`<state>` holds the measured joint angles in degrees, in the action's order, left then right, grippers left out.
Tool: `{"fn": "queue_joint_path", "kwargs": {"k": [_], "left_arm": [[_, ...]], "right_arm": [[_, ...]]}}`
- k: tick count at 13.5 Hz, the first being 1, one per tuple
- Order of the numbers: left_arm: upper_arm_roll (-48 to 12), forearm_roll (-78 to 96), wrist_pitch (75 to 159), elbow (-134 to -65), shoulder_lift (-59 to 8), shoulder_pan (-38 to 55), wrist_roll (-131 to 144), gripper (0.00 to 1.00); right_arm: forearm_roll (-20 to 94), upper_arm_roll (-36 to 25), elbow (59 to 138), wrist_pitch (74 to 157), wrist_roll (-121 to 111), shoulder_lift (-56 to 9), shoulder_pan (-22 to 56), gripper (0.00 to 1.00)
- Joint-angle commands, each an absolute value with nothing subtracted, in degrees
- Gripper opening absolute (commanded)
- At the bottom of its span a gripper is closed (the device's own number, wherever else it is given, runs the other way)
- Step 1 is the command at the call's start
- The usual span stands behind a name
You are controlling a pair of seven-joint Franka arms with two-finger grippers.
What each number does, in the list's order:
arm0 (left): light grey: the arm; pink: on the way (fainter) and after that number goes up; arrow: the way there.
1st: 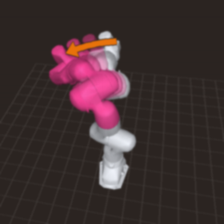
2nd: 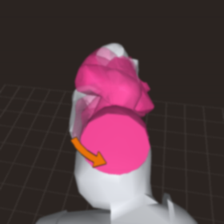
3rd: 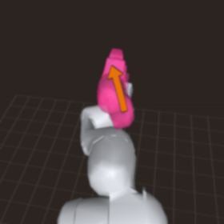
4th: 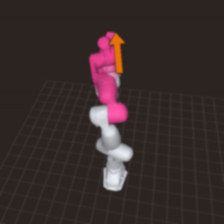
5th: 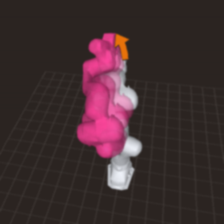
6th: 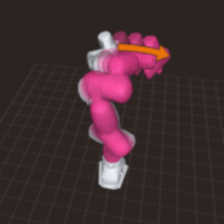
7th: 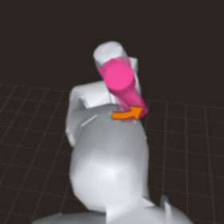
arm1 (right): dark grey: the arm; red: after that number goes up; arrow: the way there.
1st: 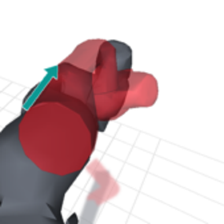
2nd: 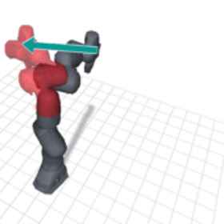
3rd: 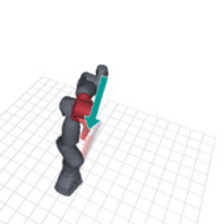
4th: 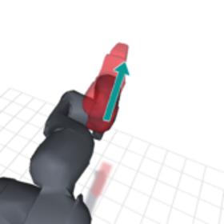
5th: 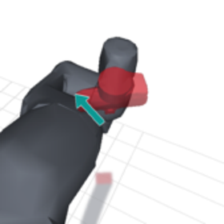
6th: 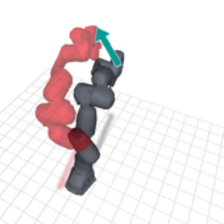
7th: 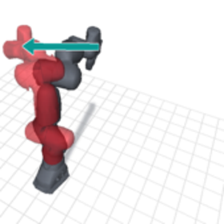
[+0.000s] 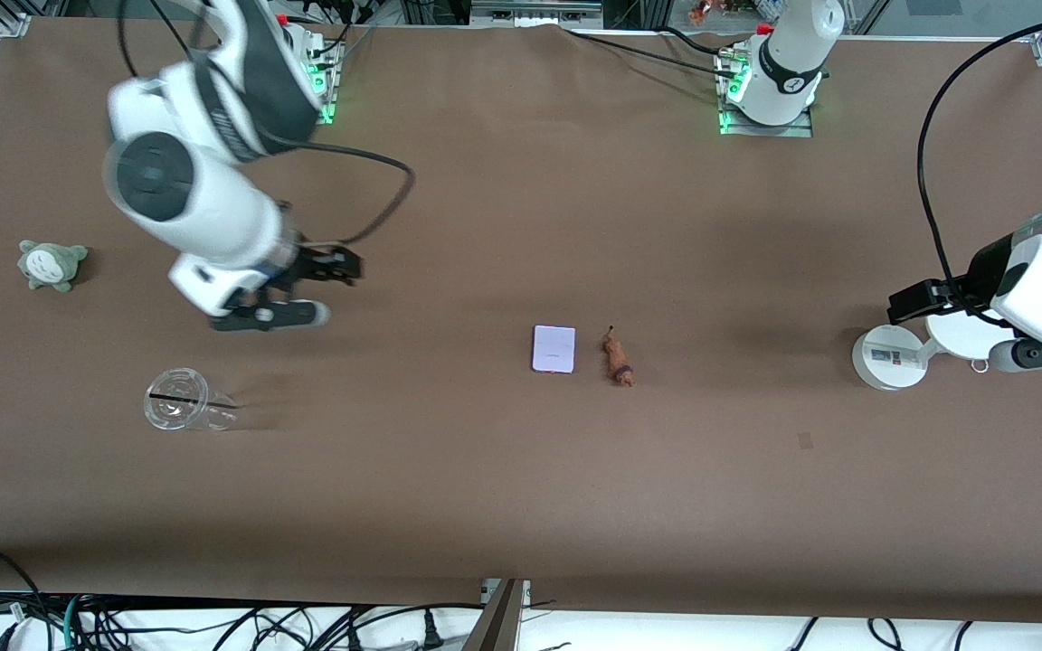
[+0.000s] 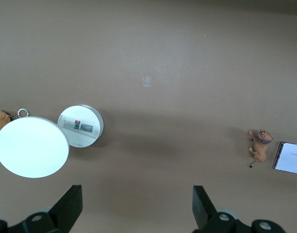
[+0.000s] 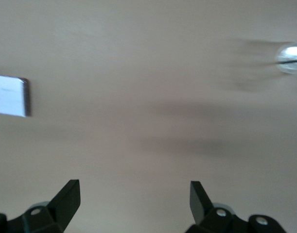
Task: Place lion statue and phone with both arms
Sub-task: 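Reach the right gripper over the white phone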
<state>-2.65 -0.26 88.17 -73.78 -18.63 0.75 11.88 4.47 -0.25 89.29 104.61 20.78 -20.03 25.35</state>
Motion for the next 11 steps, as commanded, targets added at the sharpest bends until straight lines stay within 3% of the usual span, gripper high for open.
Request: {"fn": "queue_joint_path", "kwargs": {"k": [1,9,11], "left_arm": [[-2.9,1.8,88.1,-74.0,-18.9,0.6,10.5,1.0],[-3.7,3.9,91.2,-74.2,-21.5,6.0,18.3,1.0],[-3.7,3.9,94.0,-75.3,-23.1,7.9,19.3,1.0]], "right_arm": [[6.0,-0.5,85.8,111.2,29.7,-26.5,30.1,1.0],[5.7,-0.6,82.4,139.4,52.3,-43.9,42.8,1.0],[5.5,-0.7,79.3,141.1,56.1,-48.0,44.9,1.0]]}}
